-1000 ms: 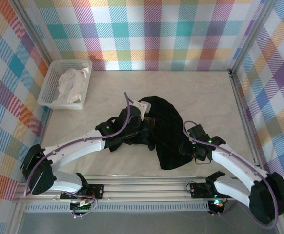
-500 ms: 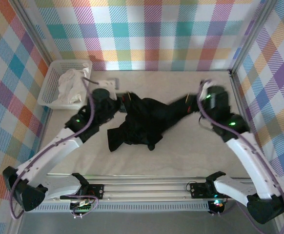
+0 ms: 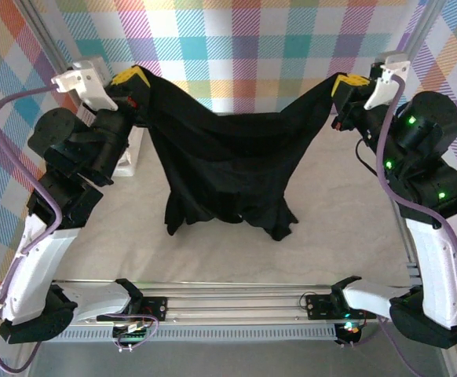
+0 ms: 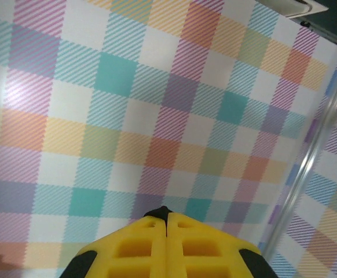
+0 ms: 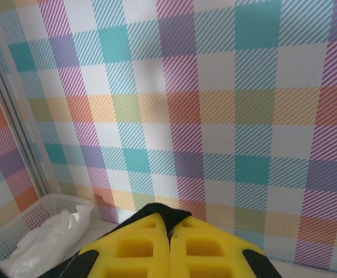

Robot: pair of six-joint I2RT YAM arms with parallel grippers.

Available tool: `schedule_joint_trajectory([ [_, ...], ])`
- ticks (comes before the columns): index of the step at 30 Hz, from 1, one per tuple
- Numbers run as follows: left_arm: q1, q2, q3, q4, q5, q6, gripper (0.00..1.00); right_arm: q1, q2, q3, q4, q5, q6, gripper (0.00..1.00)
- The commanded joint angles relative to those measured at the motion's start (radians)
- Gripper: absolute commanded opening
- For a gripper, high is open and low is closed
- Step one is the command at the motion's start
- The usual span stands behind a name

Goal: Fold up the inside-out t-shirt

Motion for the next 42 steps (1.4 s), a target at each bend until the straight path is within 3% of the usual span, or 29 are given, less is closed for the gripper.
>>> schedule_joint_trajectory([
  [1,0.013,0.022,0.066,-0.065,-0.081,0.103,0.0,-0.001,-0.01,0.022,0.008,-0.03,-0.039,0.0],
  [6,0.019,-0.004,-0.088,-0.117,-0.183,0.078,0.0,-0.001,-0.011,-0.081,-0.053,-0.105,0.0,0.0],
  [9,0.059,-0.037,-0.275,-0.122,-0.241,0.026,0.0,-0.001,-0.049,-0.271,-0.056,-0.08,0.053,0.0],
  [12,0.231,0.021,-0.387,-0.09,-0.138,-0.091,0.0,-0.017,-0.019,-0.46,0.087,0.014,0.092,0.0],
  [14,0.353,0.157,-0.323,-0.061,-0.05,-0.148,0.0,-0.074,0.101,-0.431,0.182,0.026,0.116,0.0],
  [16,0.43,0.34,-0.124,-0.065,0.001,-0.167,0.0,-0.142,0.263,-0.29,0.275,0.021,0.141,0.0],
  [18,0.468,0.504,0.189,-0.133,0.062,-0.171,0.0,-0.175,0.423,-0.045,0.31,-0.013,0.119,0.0],
  [22,0.476,0.718,0.811,-0.266,0.149,-0.134,0.0,-0.18,0.725,0.671,0.149,-0.094,0.07,0.0],
  [25,0.478,0.714,0.947,-0.193,0.208,-0.127,0.0,-0.179,0.874,1.083,0.082,-0.144,0.054,0.0],
  [26,0.478,0.683,0.941,-0.173,0.232,-0.127,0.0,-0.179,0.876,1.12,0.083,-0.154,0.048,0.0],
  [28,0.476,0.626,0.917,-0.191,0.271,-0.119,0.0,-0.179,0.806,1.034,0.085,-0.187,0.047,0.0],
  [31,0.474,0.474,0.725,-0.217,0.363,-0.128,0.0,-0.18,0.599,0.676,0.153,-0.261,0.046,0.0],
  [33,0.469,0.32,0.459,-0.163,0.418,-0.146,0.0,-0.18,0.473,0.445,0.187,-0.281,0.047,0.0],
  [36,0.452,0.085,0.045,-0.157,0.49,-0.198,0.0,-0.179,0.327,0.219,0.085,-0.27,0.032,0.0],
  [40,0.374,-0.259,-0.573,-0.064,0.591,-0.287,0.0,-0.179,0.101,-0.207,0.032,-0.22,0.049,0.0],
  [42,0.336,-0.361,-0.783,-0.105,0.585,-0.333,0.0,-0.18,0.014,-0.436,0.043,-0.209,0.098,0.0],
])
